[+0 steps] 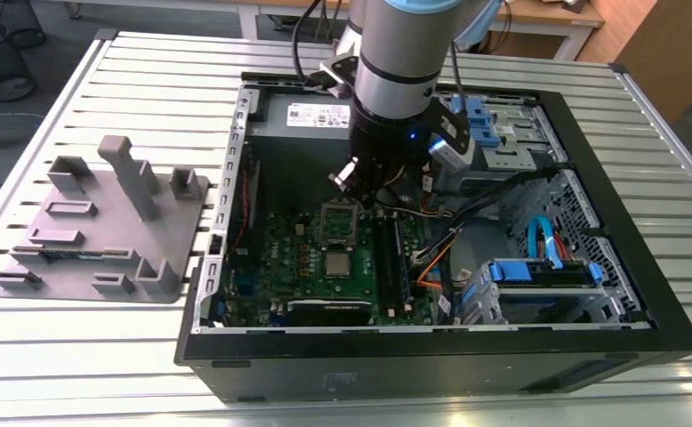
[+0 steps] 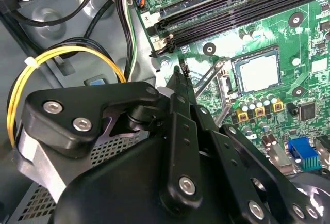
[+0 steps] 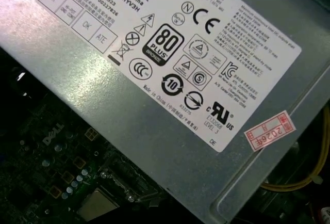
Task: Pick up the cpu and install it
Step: 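Close the cpu cover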
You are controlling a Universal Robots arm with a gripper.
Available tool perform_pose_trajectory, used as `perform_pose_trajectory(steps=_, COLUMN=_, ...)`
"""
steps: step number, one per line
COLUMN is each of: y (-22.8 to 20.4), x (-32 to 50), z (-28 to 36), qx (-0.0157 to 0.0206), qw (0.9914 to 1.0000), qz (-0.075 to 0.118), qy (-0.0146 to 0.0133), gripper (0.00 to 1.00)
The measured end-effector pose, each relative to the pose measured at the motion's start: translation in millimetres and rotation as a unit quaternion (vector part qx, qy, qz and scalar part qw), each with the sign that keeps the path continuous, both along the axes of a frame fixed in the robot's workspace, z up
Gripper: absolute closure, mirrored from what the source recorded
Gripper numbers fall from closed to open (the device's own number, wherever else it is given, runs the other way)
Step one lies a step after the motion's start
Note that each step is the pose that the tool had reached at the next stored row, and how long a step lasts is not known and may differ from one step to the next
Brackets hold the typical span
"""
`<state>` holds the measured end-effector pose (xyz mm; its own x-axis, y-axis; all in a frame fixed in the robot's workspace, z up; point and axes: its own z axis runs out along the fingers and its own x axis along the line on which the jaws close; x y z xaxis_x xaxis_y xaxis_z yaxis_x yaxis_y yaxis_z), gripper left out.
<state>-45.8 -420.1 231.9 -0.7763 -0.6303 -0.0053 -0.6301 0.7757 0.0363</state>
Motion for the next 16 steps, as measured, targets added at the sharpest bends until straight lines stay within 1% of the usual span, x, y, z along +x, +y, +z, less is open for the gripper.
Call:
perform_pose_trajectory(steps=3, y=0.0, x=0.0, z=0.1, qx=-0.0001, qw=1.0, qz=0.002, qy=0.0, gripper=0.89)
perform_pose_trajectory(steps=8, y=0.0, x=0.0, z=1.8, qx=-0.0001, qw=0.99969, qz=0.025, qy=0.0001, gripper=0.89)
perform_pose_trajectory(steps=13, y=0.0, x=-0.1, z=2.8, qx=-0.0001, qw=0.99878, qz=0.049, qy=0.0, gripper=0.89)
perform_pose_trajectory(steps=16, y=0.0, x=-0.1, z=3.7, qx=-0.0001, qw=0.9979, qz=0.065, qy=0.0, gripper=0.89)
